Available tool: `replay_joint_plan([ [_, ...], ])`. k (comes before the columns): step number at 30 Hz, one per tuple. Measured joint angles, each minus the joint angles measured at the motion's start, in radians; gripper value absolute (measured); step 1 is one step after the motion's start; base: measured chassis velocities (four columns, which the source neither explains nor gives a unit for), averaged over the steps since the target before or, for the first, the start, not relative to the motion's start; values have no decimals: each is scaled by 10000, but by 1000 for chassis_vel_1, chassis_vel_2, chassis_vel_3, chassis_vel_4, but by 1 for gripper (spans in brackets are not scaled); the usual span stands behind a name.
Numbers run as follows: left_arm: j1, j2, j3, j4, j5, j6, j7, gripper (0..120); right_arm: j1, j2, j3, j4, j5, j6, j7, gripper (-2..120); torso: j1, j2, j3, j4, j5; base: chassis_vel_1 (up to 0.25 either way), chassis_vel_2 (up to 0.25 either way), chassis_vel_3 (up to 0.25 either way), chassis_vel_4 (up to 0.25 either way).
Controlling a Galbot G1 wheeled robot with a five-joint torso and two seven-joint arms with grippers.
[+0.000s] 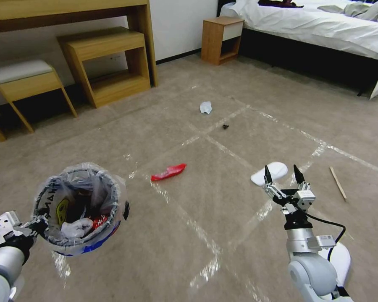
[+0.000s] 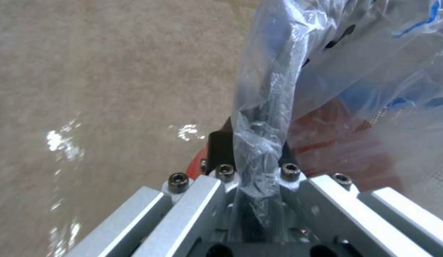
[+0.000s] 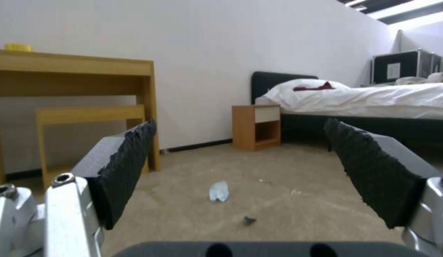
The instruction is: Pick up the trash bin and place the garbage on the floor into it.
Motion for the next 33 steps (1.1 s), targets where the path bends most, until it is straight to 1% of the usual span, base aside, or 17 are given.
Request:
replay_joint_plan([
  [9,6,-10,29,3,41,-20,0,1,58,-2,-68,-64,52,66,-32,90,1,-1,0,1,-3,-247,251,247,-249],
  [11,13,-11,26,2,44,-24,0,1,70,-2,-88,-81,49,97,-45,90,1,0,0,0,3,-216,221,213,-213],
  [13,26,-29,26,1,64,-37,1,1,98,-34,-143,-83,88,131,-56,93,1,0,0,-2,-3,-187,199,203,-194],
  [16,28,-36,25,0,80,-43,2,1,150,-66,-197,-83,150,144,-57,96,3,-1,3,1,0,-148,134,116,-124],
  [19,15,-36,25,1,80,-48,2,1,228,-131,-267,-90,218,144,-55,99,2,-1,-1,1,0,-39,24,44,-29],
  [33,-7,-47,21,5,92,-51,0,1,287,-150,-339,-197,254,88,-58,99,1,0,-2,1,0,0,0,0,0],
])
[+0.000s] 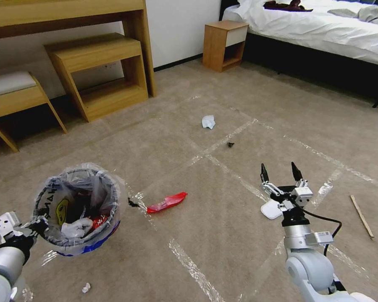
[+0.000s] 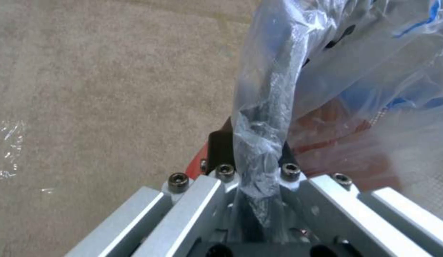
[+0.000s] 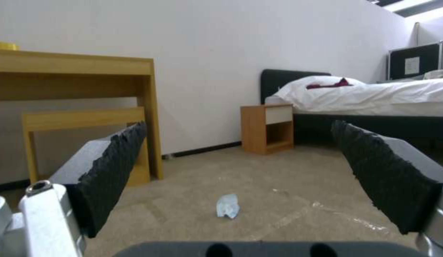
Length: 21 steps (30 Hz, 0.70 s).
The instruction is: Pick up the trash bin and place the garbage on the floor into it.
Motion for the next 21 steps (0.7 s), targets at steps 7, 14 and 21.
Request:
replay_joint_plan([
  [7,-111,-30,66,92,14,-1,-3,1,127,-85,-78,-139,0,-161,-21,98,0,0,1,0,-1,0,0,0,0],
  [14,-101,-17,4,102,-5,-2,-3,1,211,-15,-181,-267,-28,-191,-87,98,0,1,1,-1,0,0,0,0,0],
  [21,-92,11,-26,147,-27,-2,-7,1,279,89,-277,-343,-72,-192,-137,98,0,1,0,0,0,-52,46,49,-50],
])
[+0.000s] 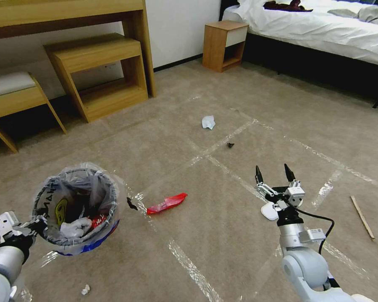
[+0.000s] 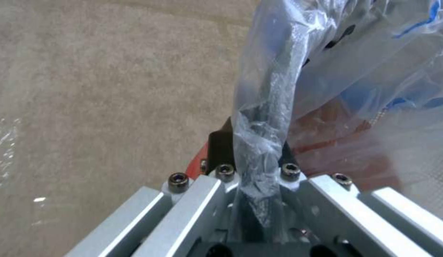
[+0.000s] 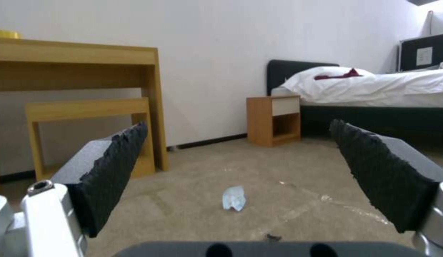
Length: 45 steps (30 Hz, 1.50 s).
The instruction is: Pick up the trash bin and place the garbage on the floor into it.
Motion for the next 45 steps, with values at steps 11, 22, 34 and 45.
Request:
replay_joint_plan([
  [11,39,29,6,58,-39,17,-24,1,99,-110,-66,-84,-1,34,-10,98,1,0,2,0,1,-156,165,160,-164],
  [22,71,15,5,58,-37,17,-24,1,224,-105,-245,-91,58,93,-4,99,1,0,3,0,-1,-83,83,86,-83],
  [34,27,70,30,196,-37,22,-20,1,494,-573,-579,-150,567,-222,170,99,0,0,0,-1,1,0,0,0,0],
  [45,25,20,115,192,7,46,-11,1,1923,-2321,-2245,9,2237,-2087,1119,99,0,0,1,0,0,0,0,0,0],
])
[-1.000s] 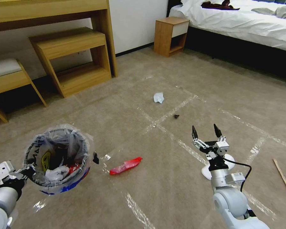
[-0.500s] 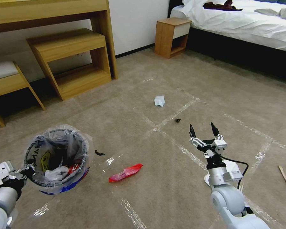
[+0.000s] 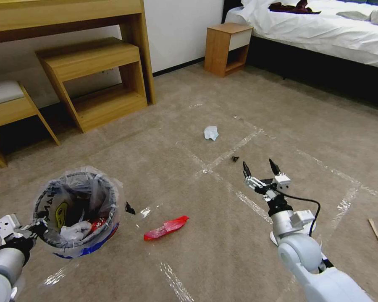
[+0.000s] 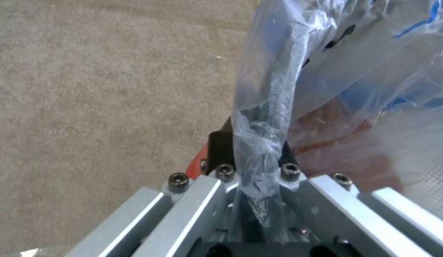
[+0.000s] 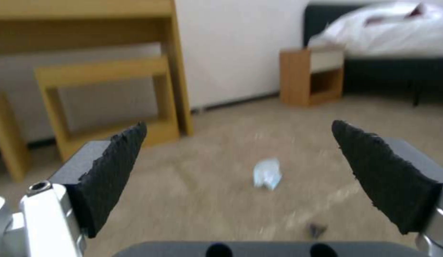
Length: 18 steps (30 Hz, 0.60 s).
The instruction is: Pick up the trash bin and place the garbage on the floor into it.
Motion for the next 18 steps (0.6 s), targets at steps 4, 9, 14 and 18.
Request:
replay_joint_plan([
  [4,-230,76,168,96,-52,50,-39,1,630,-624,-899,224,731,-802,288,100,0,0,0,-2,-1,0,0,0,0],
  [9,-262,111,220,140,-118,101,-46,1,1882,-1128,-2847,392,1757,-1889,646,100,0,-1,1,-2,0,0,0,0,0],
  [14,-262,50,217,90,-119,120,-61,1,3337,-1397,-4898,395,2496,-2579,820,100,0,-2,1,0,1,0,0,0,0],
  [18,-245,-64,213,47,-79,129,-65,1,5355,-1260,-7063,408,3228,-3270,1389,100,0,-2,1,0,-3,0,0,0,0],
])
